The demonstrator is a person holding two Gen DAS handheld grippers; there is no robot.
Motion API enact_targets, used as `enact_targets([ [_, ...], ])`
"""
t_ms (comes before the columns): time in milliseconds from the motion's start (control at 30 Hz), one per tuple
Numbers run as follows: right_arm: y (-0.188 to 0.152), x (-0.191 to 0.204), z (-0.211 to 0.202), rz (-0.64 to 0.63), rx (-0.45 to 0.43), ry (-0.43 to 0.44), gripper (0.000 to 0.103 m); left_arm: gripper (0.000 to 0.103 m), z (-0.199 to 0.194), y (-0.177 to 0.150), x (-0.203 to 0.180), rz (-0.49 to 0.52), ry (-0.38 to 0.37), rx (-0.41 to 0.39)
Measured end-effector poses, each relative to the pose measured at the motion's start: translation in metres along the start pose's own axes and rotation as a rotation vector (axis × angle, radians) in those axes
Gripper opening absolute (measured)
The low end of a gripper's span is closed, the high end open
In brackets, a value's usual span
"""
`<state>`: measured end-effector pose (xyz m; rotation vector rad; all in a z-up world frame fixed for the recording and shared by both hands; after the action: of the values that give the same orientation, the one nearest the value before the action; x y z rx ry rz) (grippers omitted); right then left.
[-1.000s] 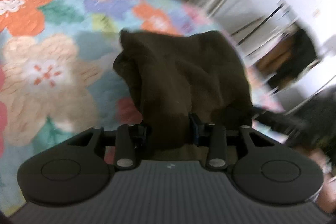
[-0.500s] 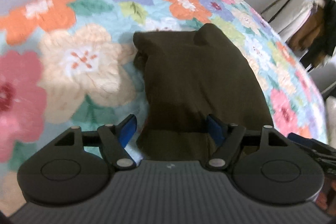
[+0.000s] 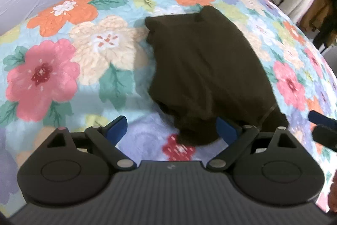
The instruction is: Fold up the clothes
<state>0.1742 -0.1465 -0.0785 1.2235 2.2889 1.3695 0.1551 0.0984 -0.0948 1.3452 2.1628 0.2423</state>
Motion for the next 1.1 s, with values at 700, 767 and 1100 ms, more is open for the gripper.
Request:
enact_targets([
  [700, -0.016, 0.043, -0.060, -0.156, 0.050, -0.166, 0.091, 0.101, -0.047, -0.059, -0.055, 0.293, 0.072, -0.011],
  [767, -0.016, 0.041, -0.065, -0.151, 0.036, -0.186, 0.091, 0.102, -0.051, -0.062, -0.058, 0.319, 0.078, -0.025],
  [1100, -0.017, 0.033, -0.066, -0.079, 0.048, -0.104, 0.091, 0.103, -0.053, -0.066, -0.054, 0.338, 0.151, -0.024],
])
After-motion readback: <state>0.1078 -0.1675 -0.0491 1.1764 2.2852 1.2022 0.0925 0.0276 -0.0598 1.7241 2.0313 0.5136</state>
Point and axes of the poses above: each gripper's, at about its wrist camera, not at the fingertips, and z roughly the way its jaws point, x to its left, y to its top, the point moved 8 cm from there along z, roughly the way its jaws point, and after that the axes turned 13 degrees about -z, right-handed, at the moved point
